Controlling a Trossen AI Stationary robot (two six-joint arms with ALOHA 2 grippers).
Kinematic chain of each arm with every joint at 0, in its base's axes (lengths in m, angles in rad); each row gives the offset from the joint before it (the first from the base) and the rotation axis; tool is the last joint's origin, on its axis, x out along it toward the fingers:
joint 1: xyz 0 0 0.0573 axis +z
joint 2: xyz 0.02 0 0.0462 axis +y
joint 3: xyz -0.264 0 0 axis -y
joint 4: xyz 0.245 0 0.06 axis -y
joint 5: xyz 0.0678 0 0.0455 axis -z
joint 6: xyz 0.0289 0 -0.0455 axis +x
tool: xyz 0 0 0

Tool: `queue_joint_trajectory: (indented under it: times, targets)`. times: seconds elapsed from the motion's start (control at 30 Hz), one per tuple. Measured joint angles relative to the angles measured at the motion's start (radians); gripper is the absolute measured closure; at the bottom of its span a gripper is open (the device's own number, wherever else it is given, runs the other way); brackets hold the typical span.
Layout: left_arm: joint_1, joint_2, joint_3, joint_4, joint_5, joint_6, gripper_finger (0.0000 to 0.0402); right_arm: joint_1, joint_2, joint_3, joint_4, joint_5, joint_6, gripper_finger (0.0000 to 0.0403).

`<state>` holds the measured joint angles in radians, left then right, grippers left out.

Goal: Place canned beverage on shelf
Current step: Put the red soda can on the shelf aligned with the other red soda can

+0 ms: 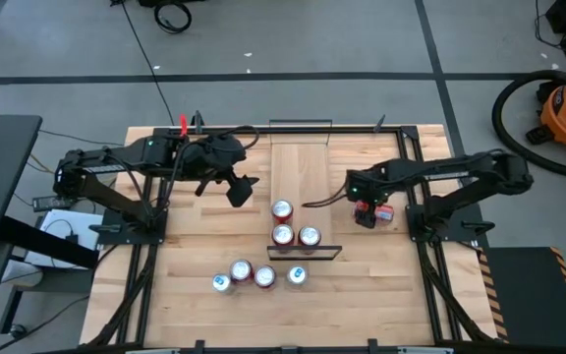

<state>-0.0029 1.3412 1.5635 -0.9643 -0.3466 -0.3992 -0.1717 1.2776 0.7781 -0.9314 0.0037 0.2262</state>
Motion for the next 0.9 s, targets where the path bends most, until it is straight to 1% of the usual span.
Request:
queue_joint_trajectory:
  times: [0.1, 0.2, 0.37, 0.5, 0.67, 0.9]
  targets:
    - [0.000, 0.001, 0.000, 0.000, 0.000, -0.001, 0.0047, -0.043, 0.063, -0.010, 0.004, -0.016, -0.045, 0.0012]
    - [0.000, 0.001, 0.000, 0.000, 0.000, -0.001, 0.0047, -0.068, 0.120, -0.021, 0.002, -0.018, -0.064, 0.0015]
    - [0.000, 0.001, 0.000, 0.000, 0.000, -0.001, 0.0047, -0.103, 0.208, -0.037, 0.016, -0.028, -0.092, 0.0032]
    - [0.000, 0.001, 0.000, -0.001, 0.006, -0.026, 0.0047, -0.121, 0.244, -0.037, 0.032, -0.080, -0.099, 0.0058]
    - [0.000, 0.001, 0.000, -0.008, 0.031, -0.058, 0.0047, -0.121, 0.199, -0.037, 0.066, -0.094, -0.097, 0.0096]
    - [0.000, 0.001, 0.000, -0.012, 0.035, -0.063, 0.0047, -0.121, 0.065, -0.032, 0.113, -0.093, -0.046, 0.0093]
